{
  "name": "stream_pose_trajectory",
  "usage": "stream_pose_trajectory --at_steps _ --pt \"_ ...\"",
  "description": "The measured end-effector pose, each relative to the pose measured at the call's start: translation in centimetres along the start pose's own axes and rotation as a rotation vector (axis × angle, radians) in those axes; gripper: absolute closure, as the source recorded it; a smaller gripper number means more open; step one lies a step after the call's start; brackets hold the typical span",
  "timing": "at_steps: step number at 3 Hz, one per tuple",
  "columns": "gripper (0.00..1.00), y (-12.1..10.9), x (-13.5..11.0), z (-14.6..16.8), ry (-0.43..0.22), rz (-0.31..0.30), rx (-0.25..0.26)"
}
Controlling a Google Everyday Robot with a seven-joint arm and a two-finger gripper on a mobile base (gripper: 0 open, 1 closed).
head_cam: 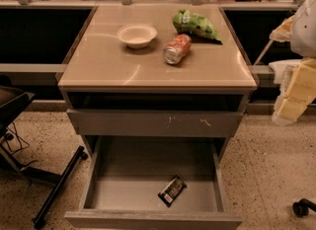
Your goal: Pick rxbar chocolate from middle drawer and place on counter
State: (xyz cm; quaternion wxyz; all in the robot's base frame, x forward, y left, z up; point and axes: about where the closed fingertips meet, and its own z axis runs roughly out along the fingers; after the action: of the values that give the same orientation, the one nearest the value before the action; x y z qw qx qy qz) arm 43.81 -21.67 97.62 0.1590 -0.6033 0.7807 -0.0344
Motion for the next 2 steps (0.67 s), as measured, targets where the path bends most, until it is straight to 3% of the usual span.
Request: stream_pose_trajectory --at_steps 2 --pt "0.00 0.44 -0.24 0.55 -0.018 -0.008 -0.009"
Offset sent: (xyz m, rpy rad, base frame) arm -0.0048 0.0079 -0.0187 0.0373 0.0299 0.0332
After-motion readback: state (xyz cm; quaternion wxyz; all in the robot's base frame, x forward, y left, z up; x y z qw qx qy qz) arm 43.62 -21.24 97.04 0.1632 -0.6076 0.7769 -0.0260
